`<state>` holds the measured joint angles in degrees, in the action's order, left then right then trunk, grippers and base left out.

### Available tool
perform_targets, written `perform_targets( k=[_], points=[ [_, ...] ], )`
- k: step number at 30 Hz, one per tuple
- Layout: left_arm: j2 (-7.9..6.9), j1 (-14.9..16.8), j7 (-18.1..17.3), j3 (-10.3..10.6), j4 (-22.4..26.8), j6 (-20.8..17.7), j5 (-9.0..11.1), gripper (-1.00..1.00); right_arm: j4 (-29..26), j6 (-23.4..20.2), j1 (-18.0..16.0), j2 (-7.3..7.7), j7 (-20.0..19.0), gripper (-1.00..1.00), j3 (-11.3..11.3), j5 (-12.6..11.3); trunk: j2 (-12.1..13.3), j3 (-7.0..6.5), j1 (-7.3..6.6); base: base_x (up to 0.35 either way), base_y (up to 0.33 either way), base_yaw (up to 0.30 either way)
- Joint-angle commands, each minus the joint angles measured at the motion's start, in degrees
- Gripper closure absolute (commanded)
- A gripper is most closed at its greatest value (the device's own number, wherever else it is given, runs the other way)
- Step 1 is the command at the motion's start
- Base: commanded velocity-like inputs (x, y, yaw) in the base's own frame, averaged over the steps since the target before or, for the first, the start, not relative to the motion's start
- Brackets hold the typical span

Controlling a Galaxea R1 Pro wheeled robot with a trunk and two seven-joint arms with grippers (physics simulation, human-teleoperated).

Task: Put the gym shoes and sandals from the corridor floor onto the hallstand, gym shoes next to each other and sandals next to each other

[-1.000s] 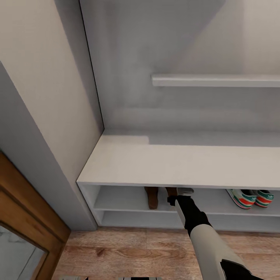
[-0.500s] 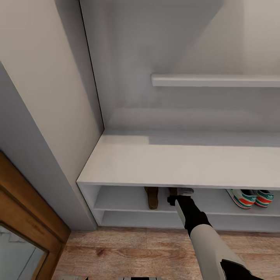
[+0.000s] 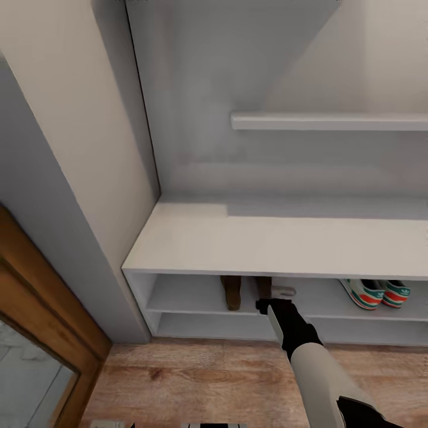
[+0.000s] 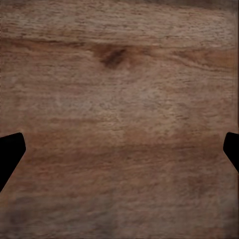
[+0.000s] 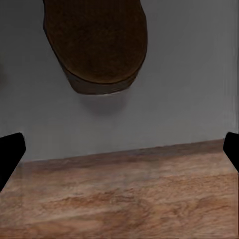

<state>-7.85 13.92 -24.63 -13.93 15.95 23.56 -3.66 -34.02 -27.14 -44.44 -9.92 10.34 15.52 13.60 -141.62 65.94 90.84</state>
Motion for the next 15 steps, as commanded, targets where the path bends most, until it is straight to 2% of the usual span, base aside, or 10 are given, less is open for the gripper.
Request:
perform_targets(
  k=[1,15],
  points=[
    [0.02,0.04,-0.36,-0.48,-0.04,0.17,-0.39,-1.0,-0.09,-0.29,-0.03,-0.08,-0.15,-1.0,0.3,0.55,-0.02,0.05,-0.04,-0.285,0.0,0.0],
    [-0.04,0.04,-0.34,-0.48,-0.04,0.17,-0.39,-1.0,-0.09,-0.35,-0.02,-0.08,-0.16,-1.0,0.3,0.55,-0.02,0.05,-0.04,-0.325,0.0,0.0]
  ],
)
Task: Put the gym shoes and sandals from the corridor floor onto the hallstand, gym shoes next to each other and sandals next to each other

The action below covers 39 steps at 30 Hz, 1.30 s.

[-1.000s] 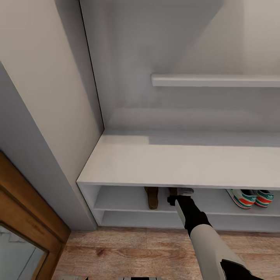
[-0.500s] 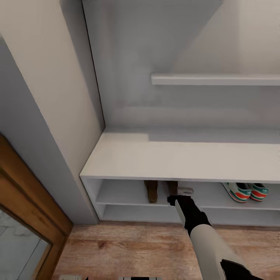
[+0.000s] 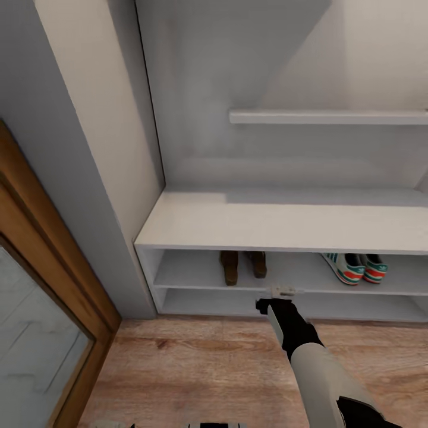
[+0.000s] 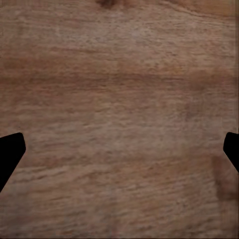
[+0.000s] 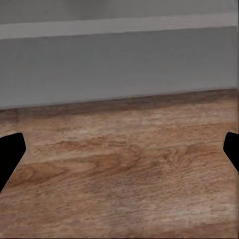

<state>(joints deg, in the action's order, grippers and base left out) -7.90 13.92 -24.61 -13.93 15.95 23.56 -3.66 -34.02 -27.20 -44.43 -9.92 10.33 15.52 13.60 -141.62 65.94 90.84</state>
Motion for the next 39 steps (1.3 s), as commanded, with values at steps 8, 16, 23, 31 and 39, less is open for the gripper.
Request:
perform_targets(
  k=[8,16,23,31,39],
  points=[
    [0.04,0.03,-0.35,-0.48,-0.04,0.17,-0.26,-1.0,-0.04,-0.27,0.03,-0.08,-0.21,-1.0,0.3,0.55,-0.02,0.05,-0.05,-0.336,0.0,0.0],
    [0.0,0.05,-0.26,-0.97,0.62,0.15,-0.13,-1.0,0.38,-0.2,0.13,-0.08,-0.55,-1.0,0.3,0.68,-0.02,0.05,-0.05,-0.337,0.0,0.0],
    [0.05,0.13,0.21,-1.06,1.01,0.09,0.04,-1.0,4.57,1.26,0.22,-0.08,-0.66,-1.0,0.22,0.8,-0.02,0.05,-0.05,-0.337,0.0,0.0],
    [0.0,0.14,0.26,-1.19,0.99,0.13,0.01,-1.0,6.73,4.72,0.26,-0.08,-0.63,-1.0,0.21,0.92,-0.02,0.05,-0.05,-0.335,0.0,0.0],
    [-0.05,0.14,0.18,-1.08,0.95,0.22,-0.04,-1.0,15.2,14.47,1.27,2.07,-0.52,-1.0,0.14,1.13,-0.02,0.05,-0.05,-0.041,0.0,0.0]
  ],
)
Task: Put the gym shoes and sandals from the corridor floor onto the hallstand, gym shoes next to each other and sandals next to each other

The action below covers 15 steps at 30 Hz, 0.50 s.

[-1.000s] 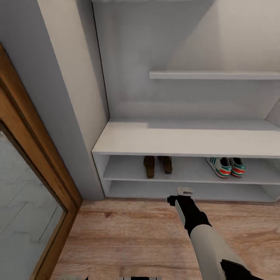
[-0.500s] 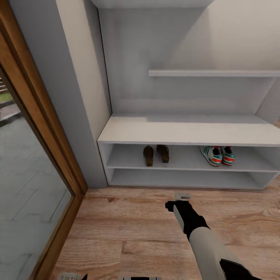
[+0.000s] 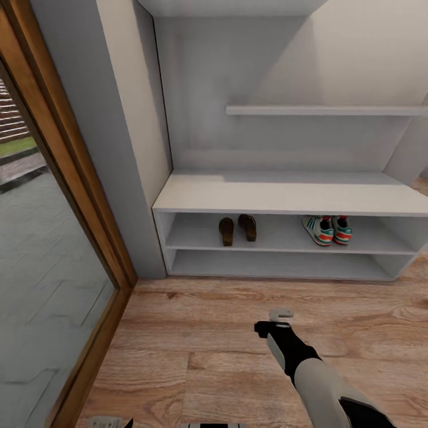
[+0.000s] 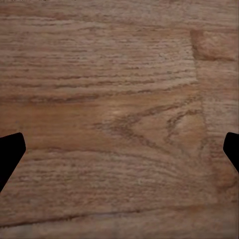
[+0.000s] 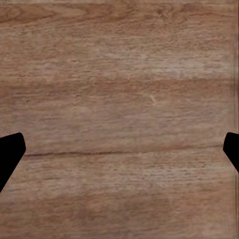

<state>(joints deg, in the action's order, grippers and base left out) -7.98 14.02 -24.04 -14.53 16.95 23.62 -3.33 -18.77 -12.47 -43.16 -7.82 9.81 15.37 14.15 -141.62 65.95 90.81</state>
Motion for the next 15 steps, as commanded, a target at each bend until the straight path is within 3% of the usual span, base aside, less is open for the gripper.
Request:
perform_targets(
  k=[1,3,4,5,8,9,15],
  points=[
    [0.0,0.04,-0.38,-0.45,-0.06,0.17,-0.36,-1.0,0.55,0.51,0.14,0.23,0.01,-1.0,0.28,0.59,-0.02,0.04,-0.01,-0.007,0.0,0.0],
    [-0.04,0.04,-0.39,-0.42,-0.06,0.18,-0.36,-1.0,1.82,2.13,0.48,1.0,0.0,-1.0,0.28,0.6,-0.02,0.04,-0.01,-0.005,0.0,0.0],
    [-0.42,0.04,-0.32,-0.39,-0.07,0.19,-0.3,-1.0,11.68,17.85,3.54,7.56,-0.21,-1.0,0.2,0.71,-0.02,0.04,-0.01,0.0,0.0,0.0],
    [-0.45,0.04,-0.31,-0.38,-0.06,0.2,-0.29,-1.0,13.11,20.04,4.19,8.45,-0.22,-1.0,0.19,0.97,-0.02,0.04,-0.01,0.0,0.0,0.0],
    [-0.5,0.04,-0.33,-0.35,-0.05,0.2,-0.28,-1.0,14.6,23.1,5.34,9.58,-0.23,-1.0,0.19,1.76,-0.02,0.04,-0.01,0.0,0.0,0.0],
    [-0.47,0.04,-0.32,-0.35,-0.07,0.2,-0.27,-1.0,15.79,28.28,8.2,11.02,-0.23,-1.0,0.19,3.91,0.38,-0.14,-0.23,0.0,0.0,0.0],
    [-0.41,0.04,-0.3,-0.36,-0.07,0.2,-0.27,-1.0,16.2,32.68,11.46,11.48,-0.16,-1.0,0.19,4.71,2.79,-1.22,-1.55,0.0,0.0,0.0]
  ],
)
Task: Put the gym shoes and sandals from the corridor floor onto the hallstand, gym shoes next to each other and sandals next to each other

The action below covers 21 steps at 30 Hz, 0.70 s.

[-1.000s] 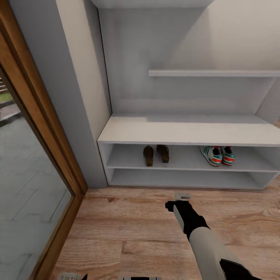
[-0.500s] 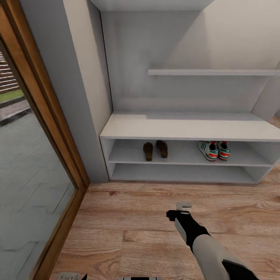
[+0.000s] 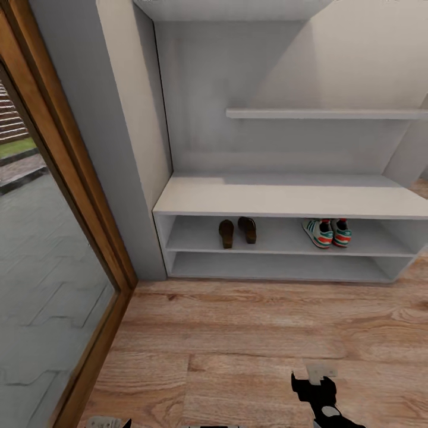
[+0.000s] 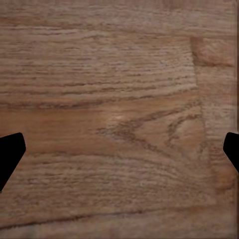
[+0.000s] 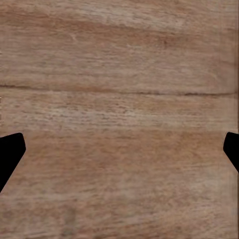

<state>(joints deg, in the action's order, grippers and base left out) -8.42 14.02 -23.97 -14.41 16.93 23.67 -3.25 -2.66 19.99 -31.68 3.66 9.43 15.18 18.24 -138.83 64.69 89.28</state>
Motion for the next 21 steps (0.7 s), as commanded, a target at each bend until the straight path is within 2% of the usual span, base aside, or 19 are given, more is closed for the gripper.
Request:
perform_targets(
  k=[1,2,10,21],
  points=[
    [0.02,0.04,-0.38,-0.47,-0.05,0.15,-0.37,-1.0,0.11,0.69,0.36,-0.05,0.23,-1.0,0.38,0.66,0.4,-0.14,-0.24,0.0,0.0,0.0],
    [0.03,0.04,-0.38,-0.45,-0.07,0.13,-0.41,-1.0,0.19,2.74,1.9,-0.25,0.23,-1.0,0.38,0.78,0.8,-0.32,-0.46,0.0,0.0,0.0],
    [0.11,-0.04,-0.38,-0.44,-0.57,0.15,-0.54,-1.0,0.28,7.68,6.36,-0.87,0.24,-1.0,0.36,0.98,4.01,-1.76,-2.21,0.0,0.0,0.0],
    [0.01,-0.12,-0.32,-0.44,-1.0,0.13,-0.55,-1.0,0.94,8.22,7.6,-2.17,0.32,-1.0,0.38,0.92,8.42,-3.73,-4.63,0.0,0.0,0.0]
  ],
)
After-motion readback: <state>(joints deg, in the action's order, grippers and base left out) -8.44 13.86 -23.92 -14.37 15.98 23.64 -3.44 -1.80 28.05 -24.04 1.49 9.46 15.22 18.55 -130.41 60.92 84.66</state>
